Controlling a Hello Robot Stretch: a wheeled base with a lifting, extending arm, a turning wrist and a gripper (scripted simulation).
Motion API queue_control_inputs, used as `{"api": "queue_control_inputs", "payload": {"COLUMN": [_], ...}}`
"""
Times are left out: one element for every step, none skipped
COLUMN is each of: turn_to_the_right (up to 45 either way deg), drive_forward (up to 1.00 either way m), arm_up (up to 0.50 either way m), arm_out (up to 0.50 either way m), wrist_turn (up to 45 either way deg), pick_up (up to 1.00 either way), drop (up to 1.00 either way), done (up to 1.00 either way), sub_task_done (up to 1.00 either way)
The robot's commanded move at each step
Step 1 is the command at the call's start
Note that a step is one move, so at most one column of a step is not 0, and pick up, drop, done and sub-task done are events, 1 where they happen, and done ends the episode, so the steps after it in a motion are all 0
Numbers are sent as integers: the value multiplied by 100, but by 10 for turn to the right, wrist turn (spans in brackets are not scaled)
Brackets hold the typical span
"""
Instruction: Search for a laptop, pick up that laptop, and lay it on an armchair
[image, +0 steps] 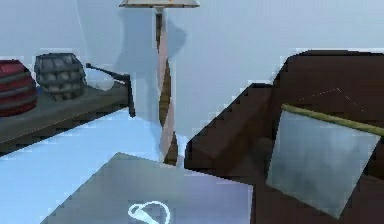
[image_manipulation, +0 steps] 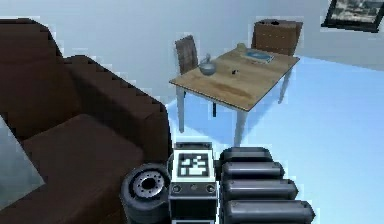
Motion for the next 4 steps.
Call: {"api": "queue_control_inputs", "payload": {"turn_to_the_right": [-30, 390, 0, -450], "drive_forward": [0, 0, 35, 0], "arm_up": [0, 0, 0, 0], "arm_out": [0, 0, 0, 0], "wrist_turn": [0, 0, 0, 0], "pick_up": [0, 0, 0, 0], "drop": [0, 0, 0, 0], "done": [0, 0, 0, 0], "sub_task_done": [0, 0, 0, 0]}}
